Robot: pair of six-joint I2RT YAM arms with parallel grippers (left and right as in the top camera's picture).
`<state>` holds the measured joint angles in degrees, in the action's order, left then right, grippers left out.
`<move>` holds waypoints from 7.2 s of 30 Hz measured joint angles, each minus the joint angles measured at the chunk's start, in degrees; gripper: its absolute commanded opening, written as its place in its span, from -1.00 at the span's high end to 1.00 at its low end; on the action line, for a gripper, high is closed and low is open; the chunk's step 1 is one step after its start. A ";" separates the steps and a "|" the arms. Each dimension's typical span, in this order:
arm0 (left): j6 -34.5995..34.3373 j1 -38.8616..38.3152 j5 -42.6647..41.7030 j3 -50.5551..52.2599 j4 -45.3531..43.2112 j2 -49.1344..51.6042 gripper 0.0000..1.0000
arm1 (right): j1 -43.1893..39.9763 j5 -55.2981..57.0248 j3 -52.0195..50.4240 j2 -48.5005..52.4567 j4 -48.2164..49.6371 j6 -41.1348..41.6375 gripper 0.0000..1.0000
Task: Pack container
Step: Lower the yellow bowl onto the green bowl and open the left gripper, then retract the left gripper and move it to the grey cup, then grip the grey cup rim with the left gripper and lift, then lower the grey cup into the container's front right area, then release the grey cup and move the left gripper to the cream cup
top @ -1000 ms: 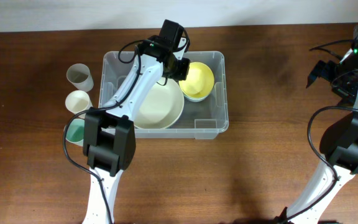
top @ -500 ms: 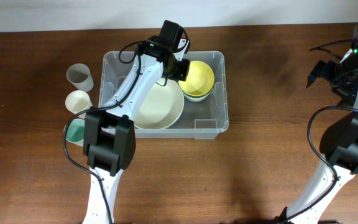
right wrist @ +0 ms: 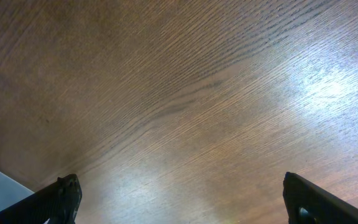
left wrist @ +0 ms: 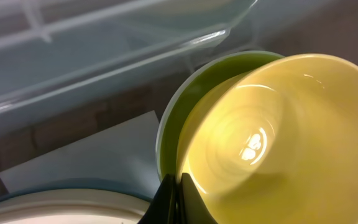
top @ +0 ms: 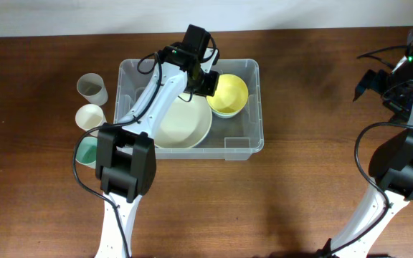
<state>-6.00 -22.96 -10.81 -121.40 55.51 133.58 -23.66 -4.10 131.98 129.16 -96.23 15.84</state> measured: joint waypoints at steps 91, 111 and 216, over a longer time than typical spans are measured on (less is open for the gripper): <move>-1.01 39.69 6.78 -39.71 33.38 22.05 0.49 | 0.00 0.02 0.00 0.00 0.00 0.00 -0.97; -0.94 46.47 0.17 -56.89 30.47 19.76 0.99 | 0.00 0.00 0.00 -0.02 0.00 0.00 -0.98; -6.10 40.98 9.35 -3.80 33.88 -7.37 -0.93 | 0.00 0.02 0.00 -0.02 0.00 -0.02 -0.98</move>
<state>-12.10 18.02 -1.45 -125.21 89.38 126.21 -23.66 -4.08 131.98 129.14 -96.23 15.81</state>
